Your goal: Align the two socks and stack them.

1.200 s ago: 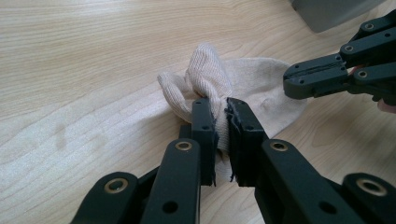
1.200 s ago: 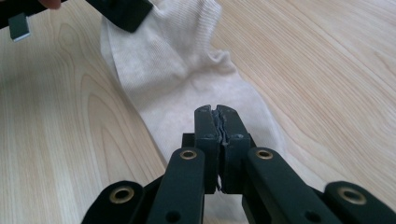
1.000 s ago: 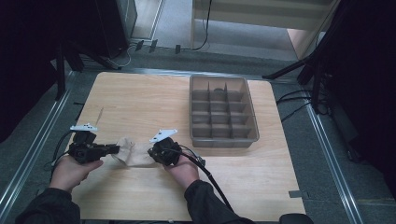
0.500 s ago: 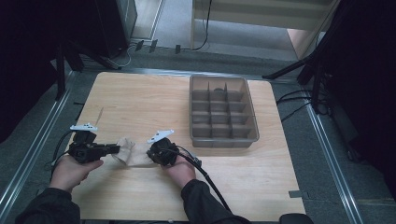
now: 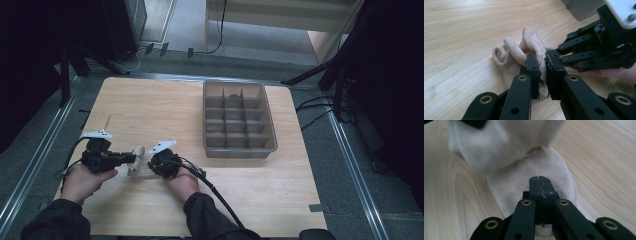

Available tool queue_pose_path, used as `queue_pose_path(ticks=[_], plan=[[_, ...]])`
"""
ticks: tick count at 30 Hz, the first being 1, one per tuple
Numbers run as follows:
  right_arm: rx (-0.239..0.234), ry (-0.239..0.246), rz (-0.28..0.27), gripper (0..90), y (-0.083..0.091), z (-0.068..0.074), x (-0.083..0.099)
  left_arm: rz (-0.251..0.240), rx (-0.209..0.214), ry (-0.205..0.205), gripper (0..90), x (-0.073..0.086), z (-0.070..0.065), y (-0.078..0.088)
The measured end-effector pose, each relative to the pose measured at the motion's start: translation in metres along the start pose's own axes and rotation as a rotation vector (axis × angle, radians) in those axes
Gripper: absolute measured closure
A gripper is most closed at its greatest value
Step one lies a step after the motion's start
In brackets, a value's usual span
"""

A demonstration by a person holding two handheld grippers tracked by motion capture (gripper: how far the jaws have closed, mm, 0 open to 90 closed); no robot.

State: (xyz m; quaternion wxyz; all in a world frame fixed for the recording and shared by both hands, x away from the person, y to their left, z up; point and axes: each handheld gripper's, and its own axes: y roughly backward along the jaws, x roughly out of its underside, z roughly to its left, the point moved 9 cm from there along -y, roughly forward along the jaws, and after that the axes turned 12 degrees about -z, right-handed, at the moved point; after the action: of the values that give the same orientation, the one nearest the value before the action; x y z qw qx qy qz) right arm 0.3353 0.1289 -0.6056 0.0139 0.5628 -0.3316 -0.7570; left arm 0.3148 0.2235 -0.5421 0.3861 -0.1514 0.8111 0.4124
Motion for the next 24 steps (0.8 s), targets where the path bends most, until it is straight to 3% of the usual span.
queue_pose_path(ticks=[6, 10, 17, 24], plan=[[-0.011, -0.025, -0.001, 87.4, -0.007, 0.003, -0.005, 0.021, -0.007, -0.016, 81.6, 0.003, -0.002, -0.007], [-0.021, -0.026, 0.004, 88.2, 0.009, 0.000, -0.006, 0.040, -0.018, -0.028, 81.5, 0.005, -0.001, -0.013], [0.028, -0.013, -0.016, 88.0, 0.039, -0.015, -0.005, 0.093, -0.049, -0.055, 81.1, 0.011, 0.001, -0.031], [0.046, -0.019, -0.008, 87.8, 0.046, -0.024, 0.001, 0.135, -0.042, -0.079, 81.0, 0.016, 0.000, -0.047]])
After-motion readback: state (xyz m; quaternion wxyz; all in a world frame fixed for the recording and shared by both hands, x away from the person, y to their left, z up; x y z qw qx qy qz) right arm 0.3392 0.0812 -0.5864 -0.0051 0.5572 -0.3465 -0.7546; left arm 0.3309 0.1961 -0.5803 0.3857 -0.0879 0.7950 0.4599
